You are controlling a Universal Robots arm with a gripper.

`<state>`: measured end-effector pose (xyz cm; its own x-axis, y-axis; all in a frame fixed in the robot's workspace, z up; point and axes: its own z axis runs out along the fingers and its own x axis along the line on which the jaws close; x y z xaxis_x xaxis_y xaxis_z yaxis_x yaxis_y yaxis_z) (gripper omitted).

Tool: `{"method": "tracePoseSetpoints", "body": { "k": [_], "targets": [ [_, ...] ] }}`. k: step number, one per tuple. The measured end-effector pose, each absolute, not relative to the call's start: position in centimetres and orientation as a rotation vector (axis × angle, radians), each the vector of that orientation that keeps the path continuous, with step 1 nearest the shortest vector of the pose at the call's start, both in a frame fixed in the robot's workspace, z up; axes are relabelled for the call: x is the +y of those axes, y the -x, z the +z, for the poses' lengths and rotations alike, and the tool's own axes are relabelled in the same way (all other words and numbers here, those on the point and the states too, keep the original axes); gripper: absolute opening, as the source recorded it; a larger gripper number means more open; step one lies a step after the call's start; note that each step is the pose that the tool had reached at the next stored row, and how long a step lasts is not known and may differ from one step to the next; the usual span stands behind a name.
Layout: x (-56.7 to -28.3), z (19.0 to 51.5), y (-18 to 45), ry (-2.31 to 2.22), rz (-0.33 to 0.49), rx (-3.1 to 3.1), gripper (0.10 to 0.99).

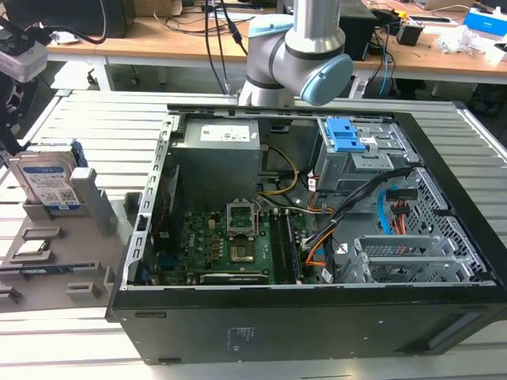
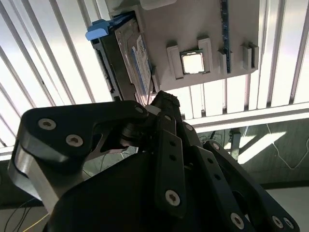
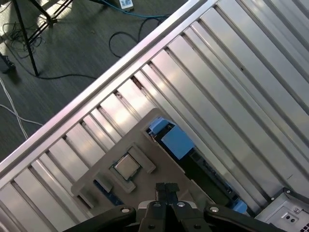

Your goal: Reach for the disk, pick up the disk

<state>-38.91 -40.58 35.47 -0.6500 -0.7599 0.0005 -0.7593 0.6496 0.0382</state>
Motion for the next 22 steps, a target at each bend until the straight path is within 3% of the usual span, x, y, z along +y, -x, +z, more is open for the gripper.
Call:
{"method": "tracePoseSetpoints", "body": {
  "k": [22],
  "targets": [
    [-40.58, 35.47, 38.91, -1.565, -0.051, -2.701, 0.106]
  ]
}}
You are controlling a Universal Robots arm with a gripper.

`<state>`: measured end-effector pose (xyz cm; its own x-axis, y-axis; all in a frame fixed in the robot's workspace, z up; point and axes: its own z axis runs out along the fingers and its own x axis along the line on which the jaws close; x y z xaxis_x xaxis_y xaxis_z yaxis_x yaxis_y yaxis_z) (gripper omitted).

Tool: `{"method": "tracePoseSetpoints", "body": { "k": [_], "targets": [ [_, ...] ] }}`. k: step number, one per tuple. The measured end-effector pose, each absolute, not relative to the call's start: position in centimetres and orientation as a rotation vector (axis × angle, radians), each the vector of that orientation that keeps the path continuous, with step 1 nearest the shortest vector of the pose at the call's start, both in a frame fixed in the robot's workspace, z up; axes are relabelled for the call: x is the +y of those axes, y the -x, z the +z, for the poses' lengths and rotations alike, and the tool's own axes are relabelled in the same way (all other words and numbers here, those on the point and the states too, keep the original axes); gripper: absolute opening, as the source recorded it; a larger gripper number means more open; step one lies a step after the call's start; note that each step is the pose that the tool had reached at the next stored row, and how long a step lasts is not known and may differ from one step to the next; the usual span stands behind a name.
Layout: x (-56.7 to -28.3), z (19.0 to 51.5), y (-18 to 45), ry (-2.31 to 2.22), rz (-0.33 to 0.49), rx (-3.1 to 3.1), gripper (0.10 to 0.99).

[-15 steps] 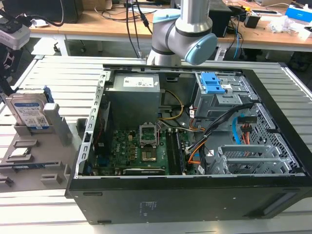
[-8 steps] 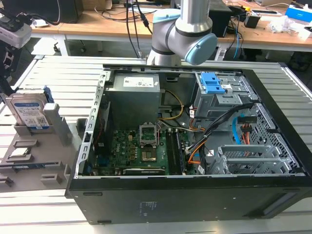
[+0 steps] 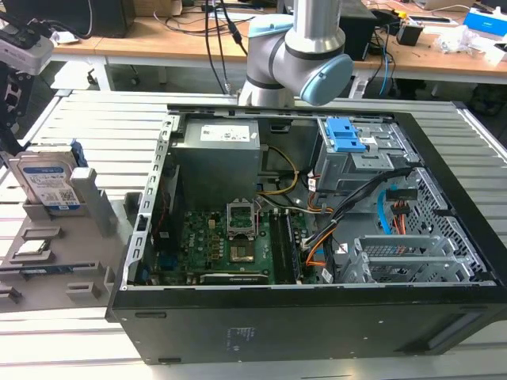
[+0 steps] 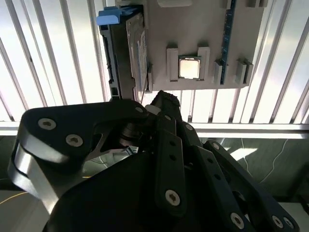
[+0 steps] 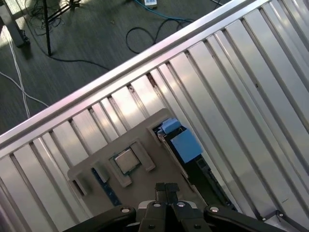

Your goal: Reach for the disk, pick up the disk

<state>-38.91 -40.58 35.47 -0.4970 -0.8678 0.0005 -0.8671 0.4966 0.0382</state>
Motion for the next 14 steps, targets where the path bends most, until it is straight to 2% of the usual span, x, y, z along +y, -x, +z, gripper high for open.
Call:
{"method": "tracePoseSetpoints", "body": {
  "k": [14],
  "targets": [
    [-40.58, 35.47, 38.91, -1.782, -0.048, -2.56, 0.106]
  ]
}}
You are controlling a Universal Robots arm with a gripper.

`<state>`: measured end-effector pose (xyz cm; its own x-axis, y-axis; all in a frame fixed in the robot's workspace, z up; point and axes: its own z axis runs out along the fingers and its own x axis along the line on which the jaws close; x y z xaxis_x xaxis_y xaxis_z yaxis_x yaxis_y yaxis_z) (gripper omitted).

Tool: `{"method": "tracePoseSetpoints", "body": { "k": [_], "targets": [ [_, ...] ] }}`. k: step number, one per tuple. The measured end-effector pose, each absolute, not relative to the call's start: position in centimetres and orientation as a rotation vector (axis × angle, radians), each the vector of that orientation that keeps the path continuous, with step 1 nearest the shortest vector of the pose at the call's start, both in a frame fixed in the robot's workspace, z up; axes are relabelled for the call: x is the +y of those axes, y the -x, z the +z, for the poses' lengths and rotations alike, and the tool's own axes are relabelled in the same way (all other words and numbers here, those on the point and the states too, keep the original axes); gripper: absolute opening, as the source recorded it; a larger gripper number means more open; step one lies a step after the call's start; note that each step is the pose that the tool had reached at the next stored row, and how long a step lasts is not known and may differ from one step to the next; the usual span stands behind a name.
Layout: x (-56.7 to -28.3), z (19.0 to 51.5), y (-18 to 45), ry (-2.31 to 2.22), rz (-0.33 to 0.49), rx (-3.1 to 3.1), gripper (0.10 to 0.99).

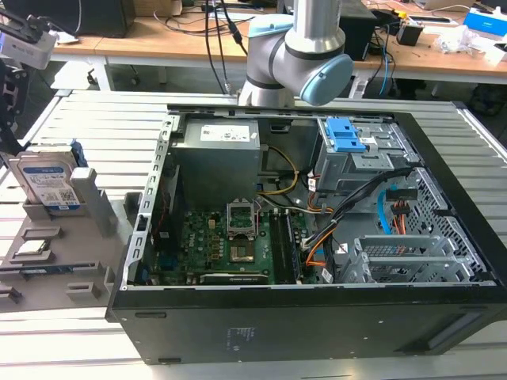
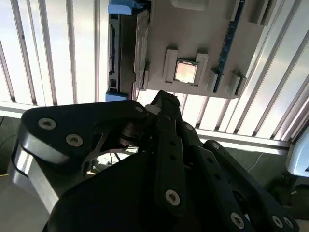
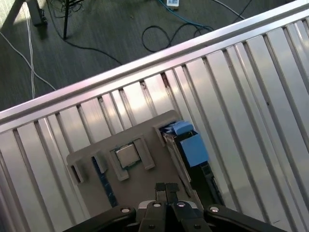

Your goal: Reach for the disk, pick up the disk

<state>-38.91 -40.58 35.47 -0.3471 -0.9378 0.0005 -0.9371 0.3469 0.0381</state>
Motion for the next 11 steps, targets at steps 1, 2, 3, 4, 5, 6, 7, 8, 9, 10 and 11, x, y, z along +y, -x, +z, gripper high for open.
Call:
{"method": "tracePoseSetpoints", "body": {
  "k": [1, 2, 3, 4, 5, 6, 7, 8, 9, 10, 11],
  "targets": [
    [-40.58, 35.47, 38.91, -1.806, -0.048, -2.542, 0.106],
    [-40.58, 35.47, 38.91, -1.836, -0.048, -2.521, 0.106],
    [-40.58, 35.47, 38.91, -1.855, -0.047, -2.507, 0.106],
    [-40.58, 35.47, 38.91, -1.869, -0.047, -2.495, 0.106],
    [-40.58, 35.47, 38.91, -1.886, -0.047, -2.482, 0.106],
    [-40.58, 35.47, 38.91, -1.899, -0.047, -2.473, 0.106],
    [-40.58, 35.47, 38.91, -1.916, -0.046, -2.459, 0.106],
    [-40.58, 35.47, 38.91, -1.928, -0.046, -2.449, 0.106],
    [-40.58, 35.47, 38.91, -1.939, -0.046, -2.44, 0.106],
    [-40.58, 35.47, 38.91, -1.952, -0.046, -2.43, 0.106],
    [-40.58, 35.47, 38.91, -1.969, -0.046, -2.416, 0.106]
  ]
}}
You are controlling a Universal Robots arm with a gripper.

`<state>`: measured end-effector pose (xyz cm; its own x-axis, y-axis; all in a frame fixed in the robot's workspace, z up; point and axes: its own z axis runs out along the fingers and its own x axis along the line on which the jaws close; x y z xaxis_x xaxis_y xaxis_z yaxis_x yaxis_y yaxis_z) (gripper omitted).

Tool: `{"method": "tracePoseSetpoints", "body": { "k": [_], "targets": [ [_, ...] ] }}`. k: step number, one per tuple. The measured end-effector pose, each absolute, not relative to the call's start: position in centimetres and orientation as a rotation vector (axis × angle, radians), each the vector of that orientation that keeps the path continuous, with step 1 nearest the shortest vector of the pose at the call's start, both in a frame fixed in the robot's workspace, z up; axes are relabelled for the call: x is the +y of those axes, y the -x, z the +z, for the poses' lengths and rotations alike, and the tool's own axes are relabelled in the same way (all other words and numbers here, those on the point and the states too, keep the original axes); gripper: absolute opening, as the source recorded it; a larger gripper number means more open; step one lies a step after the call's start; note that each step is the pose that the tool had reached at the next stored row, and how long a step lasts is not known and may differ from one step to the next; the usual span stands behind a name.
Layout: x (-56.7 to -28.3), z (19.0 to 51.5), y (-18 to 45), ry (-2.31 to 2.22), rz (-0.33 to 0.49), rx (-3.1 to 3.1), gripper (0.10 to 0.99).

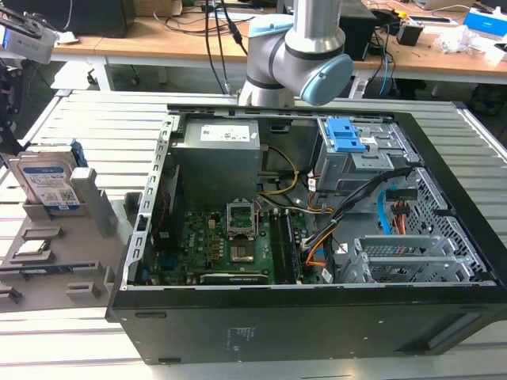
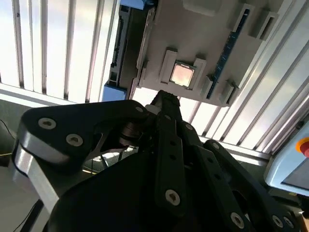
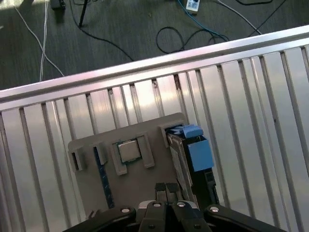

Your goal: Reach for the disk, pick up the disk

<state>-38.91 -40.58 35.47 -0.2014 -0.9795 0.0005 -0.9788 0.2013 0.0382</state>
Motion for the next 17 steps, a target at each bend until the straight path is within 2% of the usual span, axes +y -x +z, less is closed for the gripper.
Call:
{"method": "tracePoseSetpoints", "body": {
  "k": [17],
  "targets": [
    [-40.58, 35.47, 38.91, -2.182, -0.042, -2.222, 0.106]
  ]
}}
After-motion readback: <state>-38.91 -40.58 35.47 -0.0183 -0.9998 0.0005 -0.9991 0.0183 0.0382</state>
